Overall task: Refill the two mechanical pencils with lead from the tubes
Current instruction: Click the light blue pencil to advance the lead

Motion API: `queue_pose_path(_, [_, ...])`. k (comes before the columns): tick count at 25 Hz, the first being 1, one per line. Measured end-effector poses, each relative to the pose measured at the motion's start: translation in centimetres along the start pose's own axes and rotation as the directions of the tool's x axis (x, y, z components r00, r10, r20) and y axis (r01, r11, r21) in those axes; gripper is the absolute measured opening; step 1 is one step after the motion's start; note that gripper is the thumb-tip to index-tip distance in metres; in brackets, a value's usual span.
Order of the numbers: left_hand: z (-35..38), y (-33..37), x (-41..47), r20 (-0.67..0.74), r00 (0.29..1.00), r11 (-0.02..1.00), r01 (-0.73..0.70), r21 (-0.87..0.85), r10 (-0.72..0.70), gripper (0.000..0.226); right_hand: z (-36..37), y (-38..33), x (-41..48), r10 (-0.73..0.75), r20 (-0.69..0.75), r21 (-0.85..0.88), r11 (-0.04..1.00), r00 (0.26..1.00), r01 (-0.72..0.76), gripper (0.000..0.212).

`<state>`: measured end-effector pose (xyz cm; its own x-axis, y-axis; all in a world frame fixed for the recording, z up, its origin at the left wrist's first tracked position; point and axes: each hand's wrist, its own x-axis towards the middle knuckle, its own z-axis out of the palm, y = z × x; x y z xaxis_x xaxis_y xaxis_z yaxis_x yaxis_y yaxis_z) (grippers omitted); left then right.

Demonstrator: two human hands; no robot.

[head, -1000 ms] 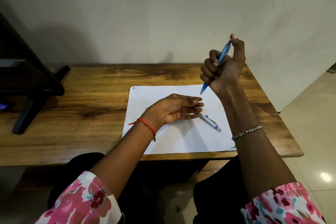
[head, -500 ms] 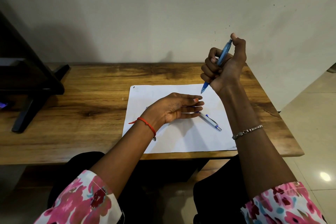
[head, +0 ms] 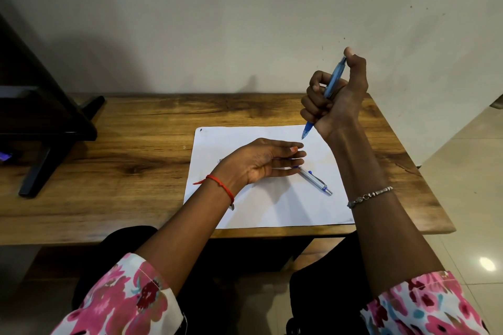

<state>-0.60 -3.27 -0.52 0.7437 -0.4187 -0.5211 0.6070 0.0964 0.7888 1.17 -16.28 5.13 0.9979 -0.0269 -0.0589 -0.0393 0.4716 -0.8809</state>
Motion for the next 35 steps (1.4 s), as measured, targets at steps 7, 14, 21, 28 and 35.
queue_pose_path(7, [0.06,-0.08,0.09,-0.005,1.0,1.0,0.003,0.013,-0.003,0.013,0.06,0.03,0.11,-0.017,-0.042,-0.024,1.0,0.999,0.016,0.063])
queue_pose_path(14, [-0.03,-0.14,0.25,-0.001,1.0,1.0,0.007,0.012,-0.007,0.012,0.1,0.25,0.18,-0.044,-0.109,0.007,0.999,0.993,0.046,0.058])
queue_pose_path(21, [-0.05,-0.1,0.2,0.005,1.0,1.0,0.003,0.002,-0.003,0.012,0.1,0.22,0.03,-0.029,-0.053,0.031,0.999,0.998,0.031,0.061])
queue_pose_path(28, [-0.08,-0.05,0.23,0.006,1.0,1.0,0.011,0.005,-0.011,0.018,-0.41,-0.12,0.03,0.004,-0.005,0.094,0.996,1.0,-0.004,0.061])
queue_pose_path(35, [-0.08,0.11,0.11,-0.001,1.0,1.0,0.022,0.009,-0.022,0.024,-0.58,-0.27,0.11,0.007,-0.015,0.103,0.995,1.0,-0.005,0.061])
